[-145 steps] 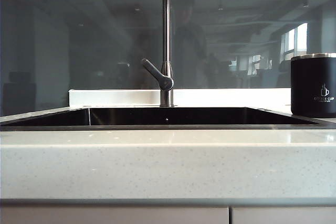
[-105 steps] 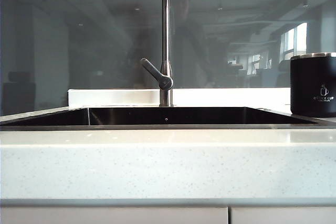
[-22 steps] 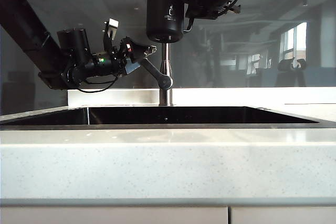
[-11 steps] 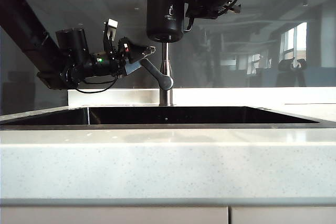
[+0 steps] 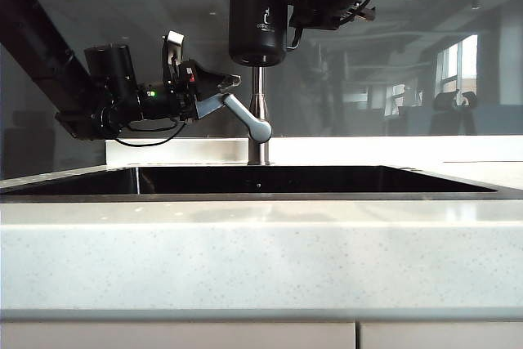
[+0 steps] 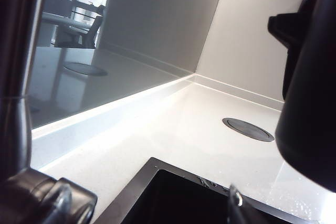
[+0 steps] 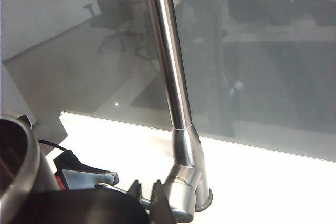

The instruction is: Pick up the mug next to the sink, go to the faucet to get some water, pour the water into the sink, and finally put the mug back to its place.

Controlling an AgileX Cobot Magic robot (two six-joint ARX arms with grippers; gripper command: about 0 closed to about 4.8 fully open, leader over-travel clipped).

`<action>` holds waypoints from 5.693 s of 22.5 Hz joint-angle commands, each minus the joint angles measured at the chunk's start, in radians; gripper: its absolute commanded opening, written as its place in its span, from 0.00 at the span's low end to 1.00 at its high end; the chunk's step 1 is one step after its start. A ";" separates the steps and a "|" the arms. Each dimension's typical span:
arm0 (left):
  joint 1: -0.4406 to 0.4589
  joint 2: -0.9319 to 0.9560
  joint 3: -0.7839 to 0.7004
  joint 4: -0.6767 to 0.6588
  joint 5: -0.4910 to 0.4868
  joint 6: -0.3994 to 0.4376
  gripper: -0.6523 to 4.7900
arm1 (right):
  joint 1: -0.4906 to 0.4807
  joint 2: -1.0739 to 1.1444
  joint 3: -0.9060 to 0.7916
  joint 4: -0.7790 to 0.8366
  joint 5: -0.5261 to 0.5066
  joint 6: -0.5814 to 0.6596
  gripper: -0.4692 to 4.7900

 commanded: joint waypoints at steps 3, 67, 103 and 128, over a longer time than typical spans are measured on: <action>-0.002 -0.007 0.004 0.057 -0.066 0.073 0.80 | 0.001 -0.013 0.008 0.044 0.002 0.005 0.08; 0.019 -0.006 0.004 -0.248 -0.381 0.339 0.80 | 0.001 -0.052 0.008 -0.040 0.027 -0.398 0.08; 0.018 -0.006 0.004 -0.243 -0.381 0.340 0.80 | 0.091 -0.155 0.007 -0.005 0.443 -2.039 0.08; 0.019 -0.006 0.004 -0.258 -0.381 0.340 0.80 | 0.030 -0.157 -0.002 -0.284 0.406 -0.572 0.08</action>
